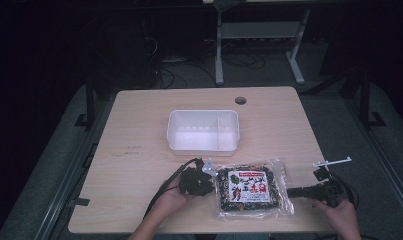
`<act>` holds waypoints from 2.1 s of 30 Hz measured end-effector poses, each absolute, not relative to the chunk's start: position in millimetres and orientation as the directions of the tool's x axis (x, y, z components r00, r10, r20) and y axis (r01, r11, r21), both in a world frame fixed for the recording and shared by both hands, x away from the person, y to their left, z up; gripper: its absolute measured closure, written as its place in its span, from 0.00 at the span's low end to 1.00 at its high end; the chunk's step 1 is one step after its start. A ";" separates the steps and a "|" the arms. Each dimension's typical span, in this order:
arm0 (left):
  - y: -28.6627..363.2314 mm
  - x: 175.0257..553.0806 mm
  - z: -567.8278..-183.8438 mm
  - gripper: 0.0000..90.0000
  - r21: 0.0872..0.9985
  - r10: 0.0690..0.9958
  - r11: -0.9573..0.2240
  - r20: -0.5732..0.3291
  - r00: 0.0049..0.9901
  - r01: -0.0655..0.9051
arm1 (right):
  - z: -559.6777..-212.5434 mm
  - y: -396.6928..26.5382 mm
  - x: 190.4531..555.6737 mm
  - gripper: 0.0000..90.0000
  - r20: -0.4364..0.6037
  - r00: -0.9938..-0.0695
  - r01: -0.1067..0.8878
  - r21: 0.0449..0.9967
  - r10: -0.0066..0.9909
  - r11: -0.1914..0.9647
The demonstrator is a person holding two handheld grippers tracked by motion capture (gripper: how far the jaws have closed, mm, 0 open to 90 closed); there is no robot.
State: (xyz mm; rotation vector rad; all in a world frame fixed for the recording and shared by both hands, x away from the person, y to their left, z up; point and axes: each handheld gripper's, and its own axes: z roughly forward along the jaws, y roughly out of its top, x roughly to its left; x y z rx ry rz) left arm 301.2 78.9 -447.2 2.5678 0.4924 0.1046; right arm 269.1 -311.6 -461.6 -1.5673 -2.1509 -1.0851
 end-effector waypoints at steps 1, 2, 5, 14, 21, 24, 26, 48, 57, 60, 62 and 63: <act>78.9 301.2 -447.2 0.88 0.506 0.365 -0.799 -0.021 0.931 0.324 | -461.6 -311.6 269.2 0.91 0.605 -0.379 0.900 0.416 0.700 0.128; 78.7 301.5 -446.9 0.88 0.505 0.359 -0.802 -0.016 0.933 0.318 | -461.9 -311.3 269.5 0.92 0.611 -0.379 0.900 0.420 0.695 0.121; 78.7 301.7 -446.6 0.87 0.505 0.360 -0.802 -0.018 0.933 0.320 | -461.3 -310.3 269.6 0.94 0.603 -0.383 0.896 0.427 0.700 0.123; 79.6 302.7 -443.7 0.79 0.536 0.362 -0.777 -0.050 0.931 0.331 | -448.8 -312.4 266.4 0.99 0.553 -0.405 0.873 0.470 0.728 0.130; 82.1 306.6 -433.0 0.68 0.575 0.369 -0.742 -0.078 0.926 0.344 | -426.4 -316.7 260.8 1.00 0.501 -0.446 0.839 0.522 0.741 0.152; 79.7 309.4 -426.9 0.58 0.589 0.369 -0.730 -0.088 0.925 0.347 | -413.7 -317.8 256.2 1.00 0.470 -0.472 0.814 0.557 0.745 0.164; 76.8 313.0 -420.0 0.50 0.611 0.374 -0.709 -0.099 0.922 0.353 | -403.9 -317.9 252.9 1.00 0.452 -0.497 0.792 0.585 0.741 0.175; 80.2 350.2 -402.1 0.28 0.675 0.295 -0.608 -0.296 0.909 0.417 | -322.4 -281.5 259.3 1.00 0.292 -0.705 0.625 0.687 0.647 0.372; 73.1 347.7 -409.0 0.38 0.661 0.208 -0.635 -0.351 0.913 0.399 | -299.8 -259.2 269.3 1.00 0.242 -0.765 0.566 0.694 0.596 0.445; 72.9 346.6 -408.5 0.44 0.665 0.202 -0.638 -0.341 0.918 0.388 | -296.4 -253.6 273.7 1.00 0.235 -0.769 0.561 0.692 0.594 0.454; 75.3 346.9 -407.8 0.49 0.668 0.197 -0.631 -0.354 0.914 0.394 | -293.6 -251.1 277.4 1.00 0.227 -0.769 0.558 0.693 0.597 0.456; 77.5 347.6 -407.2 0.49 0.671 0.193 -0.625 -0.362 0.912 0.398 | -293.6 -251.1 277.4 1.00 0.227 -0.769 0.558 0.693 0.597 0.456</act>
